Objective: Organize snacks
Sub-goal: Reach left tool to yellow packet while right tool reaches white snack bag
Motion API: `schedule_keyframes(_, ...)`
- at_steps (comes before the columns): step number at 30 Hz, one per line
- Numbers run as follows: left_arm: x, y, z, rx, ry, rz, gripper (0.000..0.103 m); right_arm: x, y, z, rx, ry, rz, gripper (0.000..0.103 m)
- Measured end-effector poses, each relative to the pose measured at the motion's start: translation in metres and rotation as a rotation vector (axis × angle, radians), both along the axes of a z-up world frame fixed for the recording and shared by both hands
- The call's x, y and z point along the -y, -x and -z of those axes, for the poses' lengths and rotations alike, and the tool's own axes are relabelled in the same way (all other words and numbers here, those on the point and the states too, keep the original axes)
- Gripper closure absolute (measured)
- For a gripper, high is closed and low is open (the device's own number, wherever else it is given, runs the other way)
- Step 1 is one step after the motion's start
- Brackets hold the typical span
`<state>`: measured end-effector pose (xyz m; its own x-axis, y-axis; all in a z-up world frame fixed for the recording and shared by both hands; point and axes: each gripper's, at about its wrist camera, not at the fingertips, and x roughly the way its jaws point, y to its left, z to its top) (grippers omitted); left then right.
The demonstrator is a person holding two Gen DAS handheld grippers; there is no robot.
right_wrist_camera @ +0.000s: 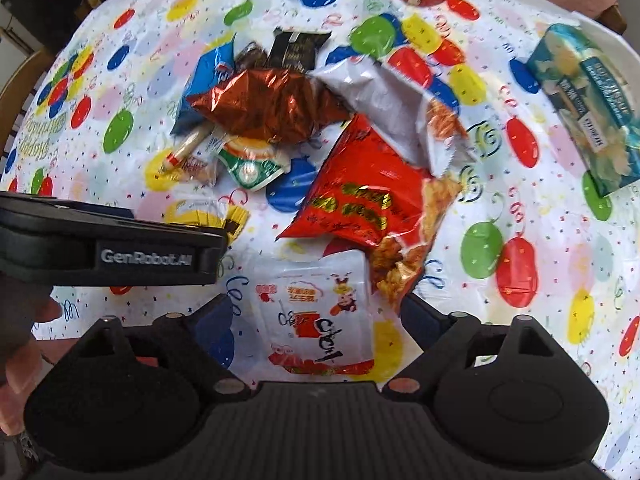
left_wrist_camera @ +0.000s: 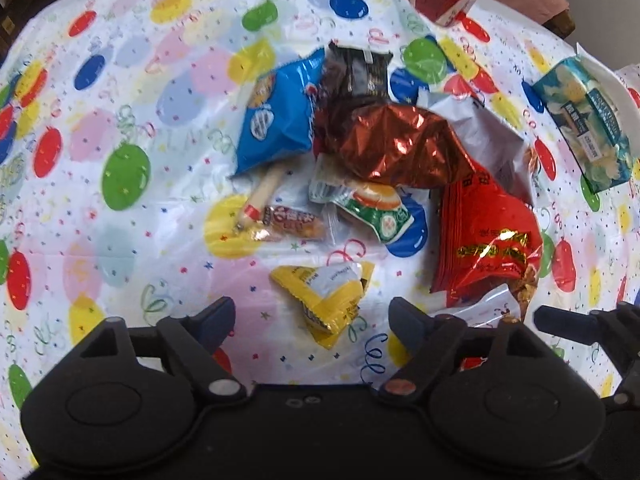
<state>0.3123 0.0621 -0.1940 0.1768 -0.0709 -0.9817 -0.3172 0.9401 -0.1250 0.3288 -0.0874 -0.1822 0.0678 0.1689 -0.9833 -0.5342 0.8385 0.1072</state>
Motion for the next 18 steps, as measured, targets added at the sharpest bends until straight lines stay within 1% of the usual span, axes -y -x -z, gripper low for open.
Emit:
schedule_keyframes(4,0.002,-0.002,0.008,-0.023,0.004,0.012,0.029,-0.007,0.003,0.007,0.007,0.032,-0.021,0.016)
schedule_keyframes(5,0.003,-0.003,0.01,-0.028,0.008,0.014,0.031,-0.007,0.003,0.009,0.009,0.04,-0.022,0.022)
schedule_keyframes(6,0.003,-0.003,0.011,-0.032,0.01,0.015,0.032,-0.008,0.002,0.01,0.006,0.043,-0.022,0.024)
schedule_keyframes(10,0.001,-0.003,0.016,-0.045,0.024,0.01,0.044,-0.01,0.004,0.011,0.007,0.04,-0.035,0.028)
schedule_keyframes(12,-0.001,-0.004,0.019,-0.048,0.051,0.002,0.045,-0.009,0.005,0.01,0.003,0.03,-0.039,0.031)
schedule_keyframes(15,-0.006,-0.003,0.021,-0.042,0.074,-0.011,0.048,-0.007,0.006,0.01,0.005,0.018,-0.038,0.032)
schedule_keyframes(16,-0.007,-0.003,0.021,-0.041,0.076,-0.013,0.05,-0.007,0.006,0.01,0.005,0.016,-0.038,0.033)
schedule_keyframes(17,-0.007,-0.003,0.021,-0.038,0.076,-0.016,0.056,-0.007,0.006,0.01,0.006,0.012,-0.037,0.033)
schedule_keyframes(18,-0.009,-0.003,0.02,-0.035,0.078,-0.022,0.059,-0.006,0.006,0.009,0.007,0.008,-0.037,0.034)
